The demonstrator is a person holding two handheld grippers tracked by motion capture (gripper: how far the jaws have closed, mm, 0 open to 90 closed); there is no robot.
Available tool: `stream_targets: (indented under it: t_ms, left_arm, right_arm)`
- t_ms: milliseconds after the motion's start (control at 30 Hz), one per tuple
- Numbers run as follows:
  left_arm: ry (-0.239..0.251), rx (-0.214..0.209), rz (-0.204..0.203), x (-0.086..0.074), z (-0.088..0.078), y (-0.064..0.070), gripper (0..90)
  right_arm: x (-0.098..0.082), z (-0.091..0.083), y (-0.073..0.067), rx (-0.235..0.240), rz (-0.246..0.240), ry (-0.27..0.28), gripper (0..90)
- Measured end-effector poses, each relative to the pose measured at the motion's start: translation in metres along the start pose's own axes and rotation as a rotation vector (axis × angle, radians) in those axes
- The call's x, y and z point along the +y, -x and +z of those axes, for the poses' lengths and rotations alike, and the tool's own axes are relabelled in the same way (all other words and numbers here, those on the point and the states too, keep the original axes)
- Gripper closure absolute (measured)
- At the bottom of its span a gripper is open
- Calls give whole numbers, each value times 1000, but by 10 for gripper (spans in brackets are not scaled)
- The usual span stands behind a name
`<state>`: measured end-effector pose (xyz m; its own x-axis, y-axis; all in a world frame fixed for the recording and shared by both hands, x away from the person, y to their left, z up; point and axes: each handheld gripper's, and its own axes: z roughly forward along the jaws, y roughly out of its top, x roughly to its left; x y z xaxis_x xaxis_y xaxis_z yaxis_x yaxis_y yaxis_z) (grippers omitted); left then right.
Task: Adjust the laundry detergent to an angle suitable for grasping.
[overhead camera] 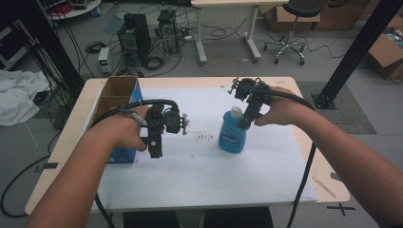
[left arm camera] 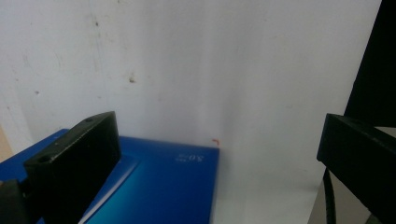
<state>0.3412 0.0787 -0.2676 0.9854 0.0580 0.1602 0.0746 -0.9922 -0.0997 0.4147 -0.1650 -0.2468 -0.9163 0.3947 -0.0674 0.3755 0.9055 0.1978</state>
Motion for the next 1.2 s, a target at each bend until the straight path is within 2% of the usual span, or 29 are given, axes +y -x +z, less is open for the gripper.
stream_targets:
  t_ms: [133,233,433,767,967,1200]
  left_arm:
    - [-1,1,1,0,-1,0,1]
    - [0,5,4,0,-2,0,1]
    - [1,2,5,1,-4,-3,1]
    - [5,2,17,8,-5,-7,1]
    - [-2,-2,18,10,-6,-8,0]
    - [-6,-1,18,10,-6,-8,0]
  right_arm:
    - [-5,-6,-1,3,-10,-10,0]
    - [-11,-9,-3,41,-33,-19,0]
    - [-24,-18,-9,27,-65,-46,0]
    - [-41,-38,-38,42,-139,-48,0]
    - [-45,-39,-50,63,-188,-51,0]
    - [-40,-32,-59,77,-223,-56,0]
